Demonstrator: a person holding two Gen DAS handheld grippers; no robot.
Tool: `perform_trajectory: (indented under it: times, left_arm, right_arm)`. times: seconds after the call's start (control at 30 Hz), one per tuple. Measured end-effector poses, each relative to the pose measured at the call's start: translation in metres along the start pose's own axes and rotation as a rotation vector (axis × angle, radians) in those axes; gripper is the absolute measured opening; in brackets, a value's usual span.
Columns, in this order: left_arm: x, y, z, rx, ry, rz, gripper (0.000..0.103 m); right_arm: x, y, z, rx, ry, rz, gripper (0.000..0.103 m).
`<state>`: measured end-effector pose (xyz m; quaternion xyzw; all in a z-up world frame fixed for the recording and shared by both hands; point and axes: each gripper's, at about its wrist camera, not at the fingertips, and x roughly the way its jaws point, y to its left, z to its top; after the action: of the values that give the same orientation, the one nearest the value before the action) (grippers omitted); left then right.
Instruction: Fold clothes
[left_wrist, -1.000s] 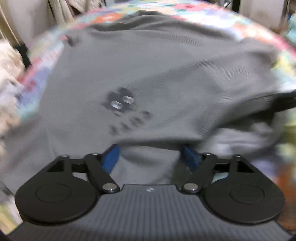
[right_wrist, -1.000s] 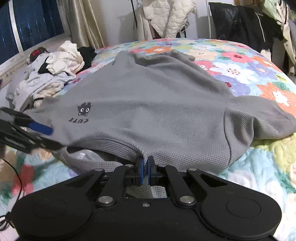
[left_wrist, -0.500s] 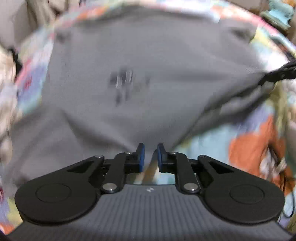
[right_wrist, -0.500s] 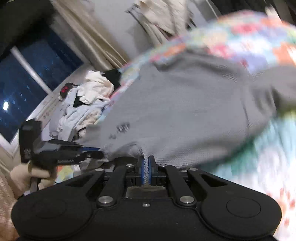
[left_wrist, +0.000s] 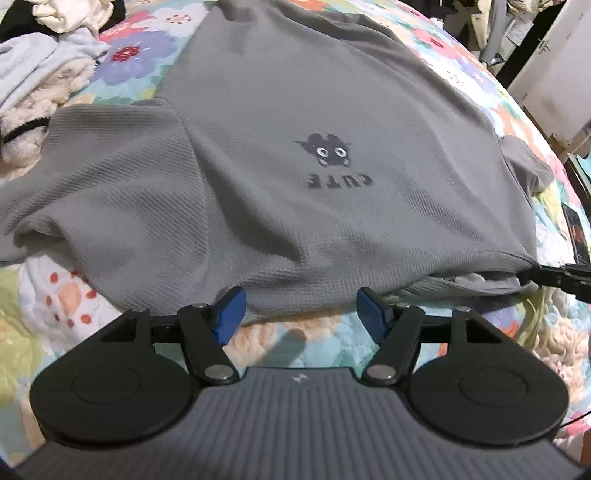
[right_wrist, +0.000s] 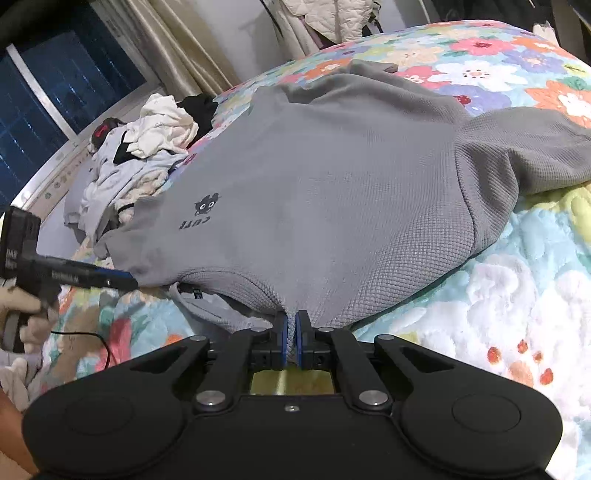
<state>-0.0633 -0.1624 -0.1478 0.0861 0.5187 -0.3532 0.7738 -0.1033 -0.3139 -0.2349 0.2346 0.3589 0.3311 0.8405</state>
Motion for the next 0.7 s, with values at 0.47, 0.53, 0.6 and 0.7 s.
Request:
perform_trajectory:
  times: [0.47, 0.53, 0.6, 0.7]
  left_arm:
    - [0.000, -0.026, -0.005, 0.228, -0.028, 0.105, 0.070]
    - [0.001, -0.030, -0.006, 0.257, -0.030, 0.110, 0.071]
    - [0.002, -0.033, -0.006, 0.284, -0.029, 0.119, 0.071]
    - [0.004, -0.036, -0.009, 0.301, -0.023, 0.125, 0.071]
  right_arm:
    - [0.002, 0.001, 0.000, -0.021, -0.009, -0.026, 0.005]
    - [0.002, 0.002, 0.001, -0.022, -0.013, -0.028, 0.005]
    - [0.002, 0.002, 0.002, -0.024, -0.017, -0.030, 0.005]
    - [0.001, 0.002, 0.004, -0.024, -0.024, -0.031, 0.005]
